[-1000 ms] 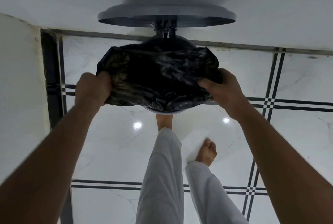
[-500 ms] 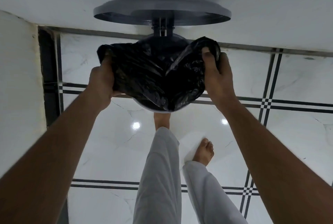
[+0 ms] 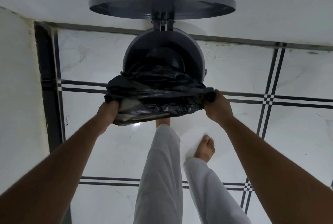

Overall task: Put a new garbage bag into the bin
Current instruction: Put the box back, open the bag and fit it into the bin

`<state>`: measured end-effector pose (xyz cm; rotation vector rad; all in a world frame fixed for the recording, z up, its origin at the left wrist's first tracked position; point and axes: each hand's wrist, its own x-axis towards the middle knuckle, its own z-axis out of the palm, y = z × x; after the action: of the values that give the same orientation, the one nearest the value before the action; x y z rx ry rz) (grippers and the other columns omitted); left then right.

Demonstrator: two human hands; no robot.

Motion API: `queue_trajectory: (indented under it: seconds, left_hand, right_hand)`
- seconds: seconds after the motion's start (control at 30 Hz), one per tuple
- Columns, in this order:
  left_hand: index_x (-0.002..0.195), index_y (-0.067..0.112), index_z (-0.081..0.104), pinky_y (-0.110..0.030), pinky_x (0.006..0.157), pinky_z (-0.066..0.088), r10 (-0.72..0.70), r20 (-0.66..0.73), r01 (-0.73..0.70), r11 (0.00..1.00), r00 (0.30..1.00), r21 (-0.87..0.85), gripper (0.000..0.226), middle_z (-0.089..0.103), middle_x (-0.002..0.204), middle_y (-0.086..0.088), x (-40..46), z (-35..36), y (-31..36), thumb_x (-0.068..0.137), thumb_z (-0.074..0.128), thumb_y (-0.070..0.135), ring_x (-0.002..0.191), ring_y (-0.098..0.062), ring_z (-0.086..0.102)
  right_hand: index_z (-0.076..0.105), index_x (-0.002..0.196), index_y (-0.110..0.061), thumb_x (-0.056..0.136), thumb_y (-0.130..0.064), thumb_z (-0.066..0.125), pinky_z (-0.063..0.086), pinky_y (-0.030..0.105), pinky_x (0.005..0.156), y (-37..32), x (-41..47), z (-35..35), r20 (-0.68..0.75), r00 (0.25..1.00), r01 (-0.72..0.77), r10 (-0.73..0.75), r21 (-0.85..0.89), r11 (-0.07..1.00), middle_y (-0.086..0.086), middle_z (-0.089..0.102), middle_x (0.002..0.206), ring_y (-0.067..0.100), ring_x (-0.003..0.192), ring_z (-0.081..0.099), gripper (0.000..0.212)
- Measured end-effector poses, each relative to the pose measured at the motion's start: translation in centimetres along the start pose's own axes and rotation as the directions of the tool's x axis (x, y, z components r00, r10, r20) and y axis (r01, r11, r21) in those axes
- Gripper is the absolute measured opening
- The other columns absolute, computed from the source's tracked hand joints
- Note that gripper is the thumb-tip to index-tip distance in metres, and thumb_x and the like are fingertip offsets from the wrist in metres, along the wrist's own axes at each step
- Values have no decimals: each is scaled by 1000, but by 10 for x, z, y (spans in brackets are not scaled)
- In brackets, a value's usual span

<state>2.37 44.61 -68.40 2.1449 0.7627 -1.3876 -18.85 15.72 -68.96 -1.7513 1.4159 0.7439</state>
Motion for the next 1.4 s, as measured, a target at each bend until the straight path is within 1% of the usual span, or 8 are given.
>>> queue_trajectory:
  seconds: [0.17, 0.33, 0.47, 0.57, 0.73, 1.0, 1.2, 1.4]
  left_hand:
    - [123, 23, 65, -46, 96, 55, 79, -195, 3, 922, 978, 386, 39, 61, 123, -14, -2, 3, 1, 93, 54, 46, 120, -42, 59]
    - [100, 12, 66, -17, 37, 44, -52, -53, 54, 997, 997, 47, 5, 63, 73, -6, 19, -19, 33, 99, 65, 16, 47, -20, 59]
    - [113, 3, 68, -42, 70, 71, -86, 183, 104, 990, 979, -92, 21, 82, 93, -19, 8, -23, 43, 113, 49, 9, 79, -29, 83]
    - [126, 12, 69, -59, 104, 58, -48, 264, 100, 978, 963, -185, 19, 75, 126, -21, -2, -19, 39, 110, 59, 15, 119, -35, 72]
    - [119, 14, 66, -71, 106, 52, 37, 256, 58, 934, 966, -354, 32, 70, 133, -27, -12, -22, 55, 102, 66, 41, 130, -45, 63]
    - [111, 10, 64, -50, 86, 65, 65, 101, -74, 994, 993, 83, 63, 77, 100, -27, -31, -24, 129, 90, 57, 68, 94, -42, 79]
    - [94, 1, 72, -29, 52, 65, 296, -71, -282, 946, 952, 160, 23, 75, 81, -15, -18, -29, 176, 97, 79, 22, 43, -11, 71]
    - [107, 11, 77, -34, 87, 67, 344, 41, -345, 938, 938, 41, 25, 80, 108, -8, -11, -24, 188, 96, 82, 33, 89, -18, 78]
  right_hand:
    - [63, 101, -13, 105, -30, 56, 53, 41, 77, -11, 3, -11, -121, 988, -90, 99, 72, 993, 3, 66, 88, 34, 84, 63, 19]
    - [67, 101, -5, 107, 2, 50, 66, 33, 53, -44, 17, -35, 35, 957, -245, 289, 629, 738, 20, 77, 88, 27, 57, 78, 19]
    - [69, 111, 1, 108, -1, 56, 71, 35, 68, -39, 17, -35, 116, 956, -276, 270, 672, 687, 24, 82, 104, 27, 74, 84, 13]
    - [72, 112, -8, 105, 0, 62, 67, 43, 95, -27, 12, -30, 167, 966, -257, 197, 703, 663, 17, 80, 113, 28, 102, 79, 15]
    - [72, 119, -19, 101, -34, 74, 59, 33, 77, -42, 10, -39, 175, 978, -209, 117, 753, 624, -4, 76, 97, 19, 89, 74, 24]
    - [74, 96, -26, 79, -93, 56, 67, 46, 87, -94, 24, -63, -14, 994, -98, 111, 368, 925, 4, 82, 101, 29, 94, 80, 71]
    - [80, 101, -18, 86, -77, 37, 58, 43, 92, -117, 44, -76, -302, 953, -35, -27, -199, 979, 9, 81, 89, 33, 98, 77, 75]
    - [70, 93, -11, 95, -57, 56, 47, 38, 78, -128, 55, -86, -395, 903, 50, -169, -293, 955, 6, 72, 89, 34, 89, 67, 48]
